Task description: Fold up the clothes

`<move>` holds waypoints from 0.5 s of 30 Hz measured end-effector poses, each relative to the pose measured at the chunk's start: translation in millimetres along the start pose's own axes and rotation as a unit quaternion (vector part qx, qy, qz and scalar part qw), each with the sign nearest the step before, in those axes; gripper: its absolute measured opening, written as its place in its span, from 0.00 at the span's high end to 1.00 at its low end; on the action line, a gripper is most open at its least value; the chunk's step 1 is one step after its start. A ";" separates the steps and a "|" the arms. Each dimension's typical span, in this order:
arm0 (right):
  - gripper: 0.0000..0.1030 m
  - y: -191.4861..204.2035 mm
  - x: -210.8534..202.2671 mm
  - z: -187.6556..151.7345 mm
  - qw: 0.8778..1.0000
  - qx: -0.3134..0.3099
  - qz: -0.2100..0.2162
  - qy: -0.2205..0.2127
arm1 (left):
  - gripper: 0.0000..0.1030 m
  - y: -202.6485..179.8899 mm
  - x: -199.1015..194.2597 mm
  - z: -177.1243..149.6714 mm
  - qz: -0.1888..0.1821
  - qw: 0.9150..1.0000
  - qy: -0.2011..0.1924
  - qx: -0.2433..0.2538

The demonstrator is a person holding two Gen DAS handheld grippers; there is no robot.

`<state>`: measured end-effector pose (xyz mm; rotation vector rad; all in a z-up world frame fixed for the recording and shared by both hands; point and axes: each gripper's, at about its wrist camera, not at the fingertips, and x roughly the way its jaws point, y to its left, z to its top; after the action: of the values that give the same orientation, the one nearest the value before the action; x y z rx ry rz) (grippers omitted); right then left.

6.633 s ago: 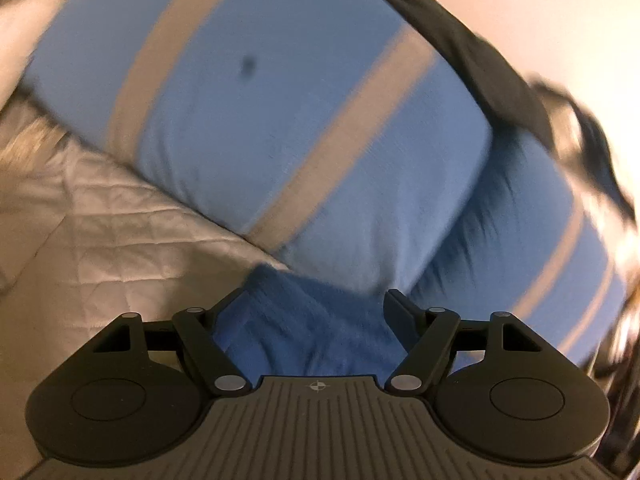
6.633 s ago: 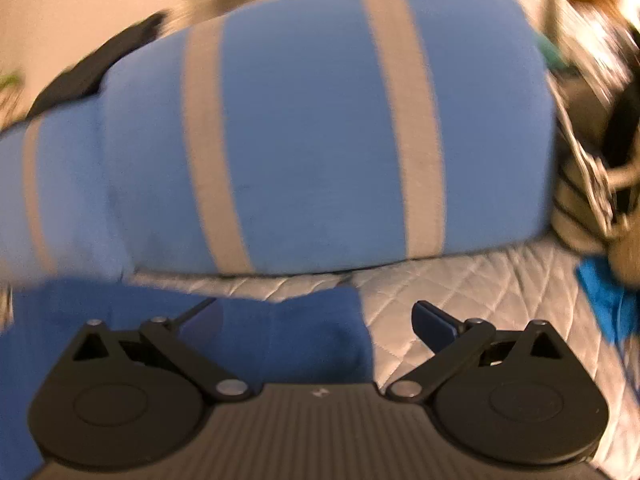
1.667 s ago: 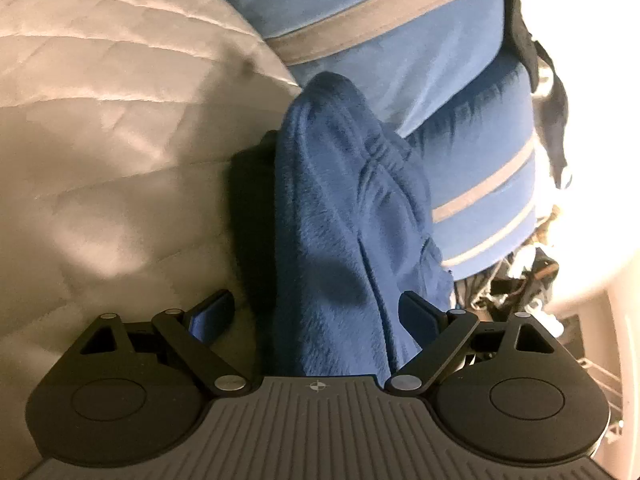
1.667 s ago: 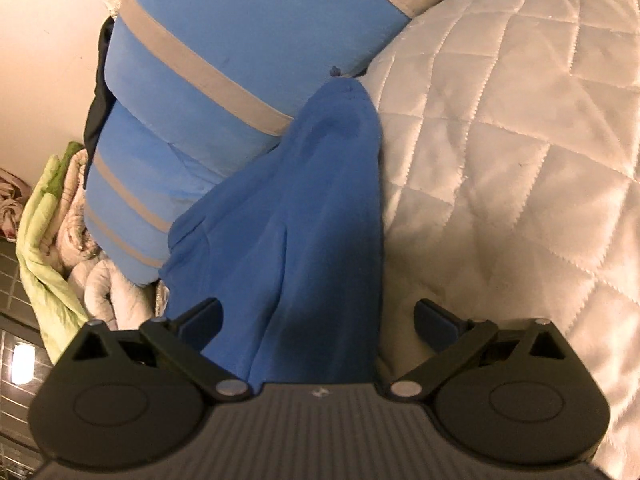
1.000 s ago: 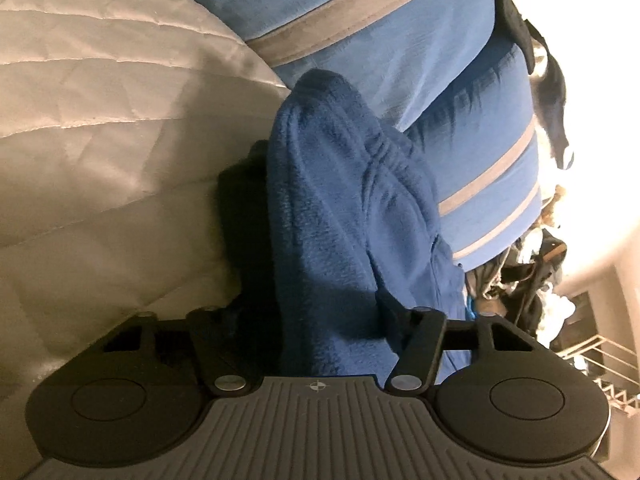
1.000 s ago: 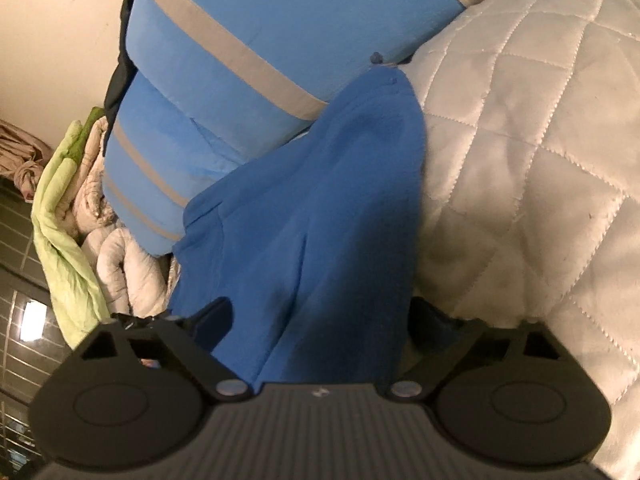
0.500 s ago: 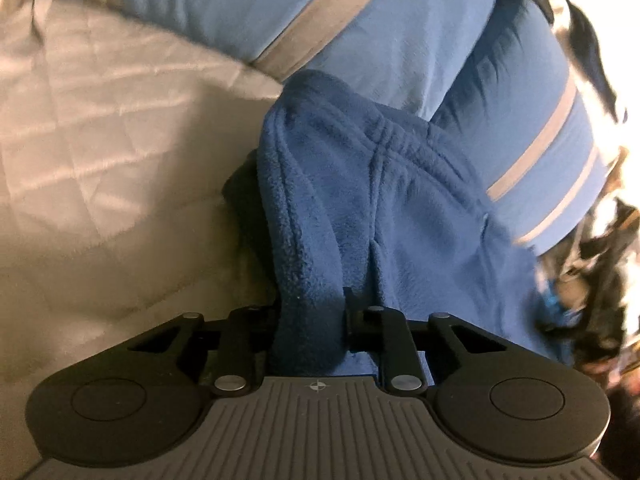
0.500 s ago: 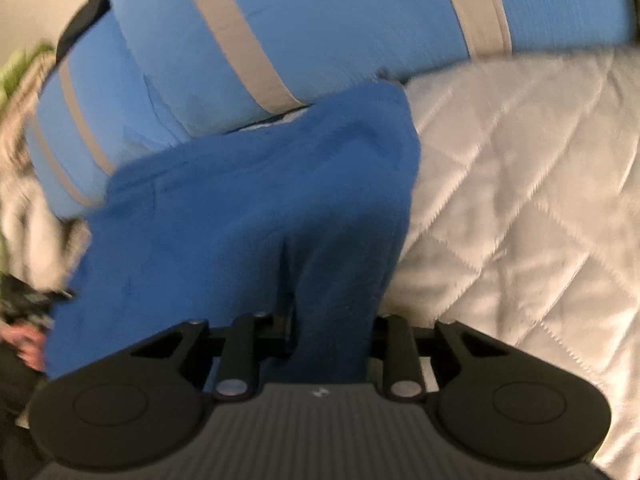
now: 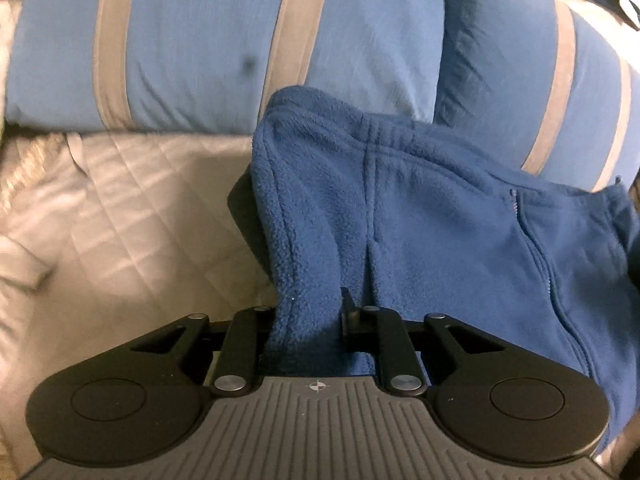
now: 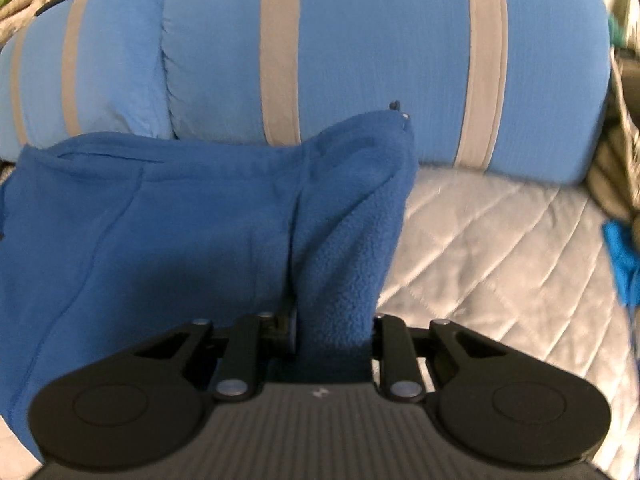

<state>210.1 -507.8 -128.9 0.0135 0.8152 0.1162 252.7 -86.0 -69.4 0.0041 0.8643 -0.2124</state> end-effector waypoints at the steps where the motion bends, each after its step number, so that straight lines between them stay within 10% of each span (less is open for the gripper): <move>1: 0.80 2.7 -4.6 1.5 1.000 -0.006 -0.006 -0.007 | 0.80 -3.0 -5.0 2.3 0.004 1.000 -0.004 0.003; 15: 0.80 23.0 -64.9 38.3 0.997 -0.032 -0.021 -0.069 | 0.81 -16.6 -62.9 39.6 0.033 0.996 -0.071 0.036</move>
<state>191.5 -490.7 -54.3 -0.0564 0.6732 0.1008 239.9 -94.2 5.2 0.0842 0.7127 -0.1797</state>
